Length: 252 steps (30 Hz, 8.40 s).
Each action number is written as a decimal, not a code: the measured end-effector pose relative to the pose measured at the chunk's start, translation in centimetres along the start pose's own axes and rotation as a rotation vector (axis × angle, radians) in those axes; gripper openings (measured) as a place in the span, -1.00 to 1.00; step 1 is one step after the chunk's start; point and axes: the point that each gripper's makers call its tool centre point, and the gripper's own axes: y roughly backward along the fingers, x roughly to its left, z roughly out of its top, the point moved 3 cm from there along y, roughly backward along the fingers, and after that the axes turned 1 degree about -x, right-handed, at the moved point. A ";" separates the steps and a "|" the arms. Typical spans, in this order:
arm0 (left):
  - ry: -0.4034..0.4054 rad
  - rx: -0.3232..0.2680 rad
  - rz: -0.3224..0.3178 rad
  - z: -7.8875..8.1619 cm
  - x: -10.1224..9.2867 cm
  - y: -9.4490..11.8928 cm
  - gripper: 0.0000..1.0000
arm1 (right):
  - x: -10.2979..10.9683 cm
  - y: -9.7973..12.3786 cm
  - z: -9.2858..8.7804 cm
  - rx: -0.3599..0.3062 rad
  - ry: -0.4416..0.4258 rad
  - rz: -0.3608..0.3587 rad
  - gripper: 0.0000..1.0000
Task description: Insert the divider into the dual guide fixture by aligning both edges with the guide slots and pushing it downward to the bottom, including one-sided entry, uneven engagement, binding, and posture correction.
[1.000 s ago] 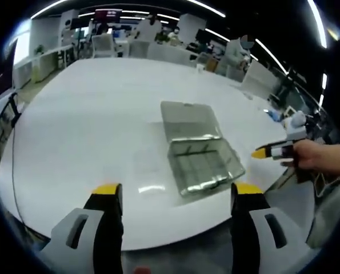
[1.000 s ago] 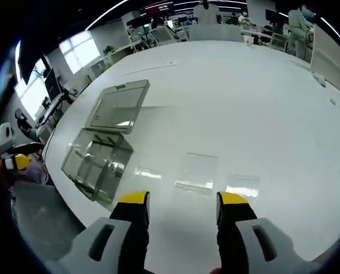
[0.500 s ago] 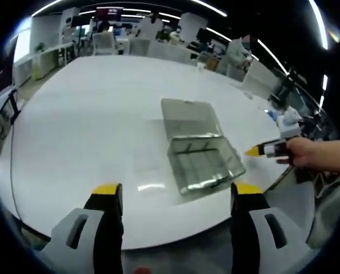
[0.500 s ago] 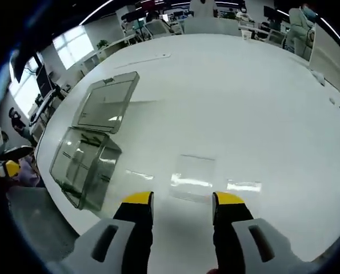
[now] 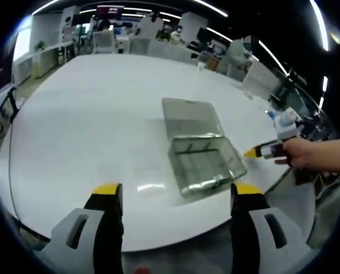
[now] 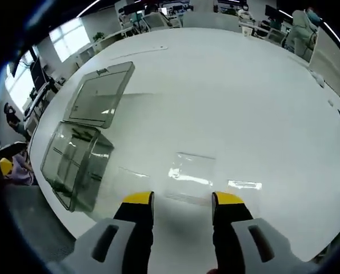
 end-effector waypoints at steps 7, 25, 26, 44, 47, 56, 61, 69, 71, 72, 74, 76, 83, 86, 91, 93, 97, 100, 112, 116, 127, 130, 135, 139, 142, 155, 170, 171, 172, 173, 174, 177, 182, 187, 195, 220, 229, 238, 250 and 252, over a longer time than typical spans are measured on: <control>0.001 -0.004 0.000 0.3 0.2 -0.1 0.48 | -0.4 -0.2 0.1 0.007 0.027 -0.046 -0.37; 0.014 -0.006 0.000 -0.2 0.1 0.1 0.47 | -0.6 -0.2 0.2 0.026 0.065 -0.063 -0.40; 0.014 -0.008 0.000 -0.1 0.1 0.2 0.47 | -0.5 -0.2 0.1 0.029 0.069 -0.061 -0.41; 0.012 -0.009 0.001 -0.1 -0.1 0.5 0.46 | -0.3 -0.1 0.1 0.031 0.091 -0.033 -0.45; 0.007 -0.009 0.000 0.0 -0.1 0.5 0.46 | -0.4 0.0 0.0 0.033 0.094 -0.029 -0.45; 0.002 -0.011 -0.011 0.3 -0.5 0.3 0.45 | -0.6 0.5 -0.1 0.040 0.105 0.002 -0.46; 0.004 -0.015 -0.018 0.5 -0.8 0.1 0.45 | -1.1 0.7 0.1 0.033 0.123 0.016 -0.46; 0.018 -0.020 -0.047 0.7 -1.6 -0.6 0.43 | -0.5 2.2 0.1 0.016 0.157 0.041 -0.46; 0.020 -0.020 -0.064 0.8 -2.1 -0.8 0.41 | -0.2 2.8 0.3 0.008 0.175 0.045 -0.46; 0.026 -0.018 -0.080 0.9 -2.6 -1.0 0.40 | -0.1 3.2 0.4 0.001 0.174 0.052 -0.46; 0.025 -0.029 -0.101 1.2 -3.2 -1.3 0.40 | 0.5 3.9 0.6 -0.013 0.174 0.066 -0.46; 0.026 -0.027 -0.124 1.3 -3.9 -1.7 0.39 | 0.9 4.5 0.9 -0.026 0.182 0.075 -0.46; 0.034 -0.018 -0.230 1.7 -6.4 -3.1 0.28 | 3.1 6.5 2.0 -0.074 0.200 0.121 -0.46; 0.049 -0.024 -0.279 2.1 -7.5 -3.8 0.23 | 3.7 7.1 2.1 -0.081 0.211 0.129 -0.46; 0.065 -0.039 -0.341 2.9 -9.2 -4.8 0.15 | 4.8 8.0 2.4 -0.095 0.236 0.151 -0.46; 0.063 -0.039 -0.364 3.1 -9.9 -5.1 0.13 | 5.3 8.3 2.5 -0.099 0.248 0.163 -0.46; 0.099 -0.054 -0.417 3.4 -11.1 -5.6 0.05 | 6.5 9.0 2.6 -0.114 0.256 0.191 -0.46; 0.136 -0.066 -0.458 3.5 -12.0 -5.7 -0.04 | 7.5 9.5 2.6 -0.123 0.270 0.213 -0.46; 0.216 -0.082 -0.539 3.0 -13.7 -5.8 -0.37 | 10.7 10.8 2.3 -0.147 0.301 0.289 -0.46; 0.223 -0.116 -0.541 3.1 -13.8 -5.8 -0.42 | 11.7 11.2 2.4 -0.156 0.302 0.317 -0.46; 0.303 -0.152 -0.574 3.3 -14.0 -5.5 -0.76 | 13.3 11.9 2.8 -0.176 0.306 0.354 -0.46; 0.312 -0.152 -0.581 3.4 -14.1 -5.4 -0.80 | 13.6 12.0 2.8 -0.177 0.310 0.358 -0.46; 0.337 -0.150 -0.584 3.4 -14.1 -5.3 -0.85 | 14.0 12.1 2.9 -0.178 0.316 0.364 -0.46; 0.362 -0.153 -0.583 3.4 -13.9 -5.2 -0.93 | 14.1 12.1 3.0 -0.177 0.318 0.366 -0.46; 0.376 -0.149 -0.582 3.3 -13.8 -5.3 -0.97 | 14.3 12.2 3.0 -0.180 0.317 0.368 -0.46; 0.360 -0.164 -0.550 3.0 -13.3 -5.3 -0.82 | 14.3 12.3 3.0 -0.185 0.306 0.367 -0.46; 0.405 -0.167 -0.586 3.1 -14.0 -5.2 -0.99 | 14.7 12.3 2.9 -0.185 0.302 0.379 -0.46; 0.410 -0.165 -0.590 3.1 -14.0 -5.2 -1.00 | 14.7 12.3 2.9 -0.185 0.303 0.379 -0.46; 0.412 -0.164 -0.591 3.1 -14.0 -5.2 -1.00 | 14.7 12.3 2.9 -0.185 0.303 0.379 -0.46; 0.417 -0.163 -0.592 3.1 -14.0 -5.2 -1.00 | 14.7 12.3 2.8 -0.184 0.302 0.379 -0.46; 0.424 -0.161 -0.594 3.1 -14.0 -5.2 -1.00 | 14.7 12.3 2.8 -0.184 0.300 0.380 -0.46; 0.438 -0.158 -0.601 3.0 -14.1 -5.2 -1.00 | 14.6 12.2 2.8 -0.182 0.300 0.380 -0.46; 0.504 -0.133 -0.622 2.7 -13.9 -5.4 -1.00 | 14.7 12.2 2.6 -0.177 0.296 0.381 -0.45; 0.491 -0.134 -0.630 2.8 -14.1 -5.3 -1.00 | 14.7 12.1 2.5 -0.180 0.296 0.382 -0.44; 0.508 -0.116 -0.643 2.8 -13.9 -5.3 -1.00 | 14.8 11.8 2.4 -0.172 0.289 0.405 -0.29; 0.482 -0.081 -0.771 3.7 -12.3 -3.8 -1.00 | 14.1 13.6 4.0 -0.103 0.298 0.736 -0.51; 0.477 -0.084 -0.871 4.5 -12.7 -3.0 -1.00 | 14.1 13.7 4.1 -0.071 0.228 0.858 -0.59; 0.486 -0.081 -0.952 4.8 -13.1 -2.2 -1.00 | 14.8 14.4 3.9 -0.030 0.147 1.037 -0.61; 0.490 -0.085 -1.018 5.1 -13.8 -1.6 -1.00 | 16.2 14.9 3.7 0.014 0.088 1.177 -0.67; 0.490 -0.085 -1.023 5.1 -13.8 -1.5 -1.00 | 16.5 14.9 3.7 0.018 0.074 1.191 -0.68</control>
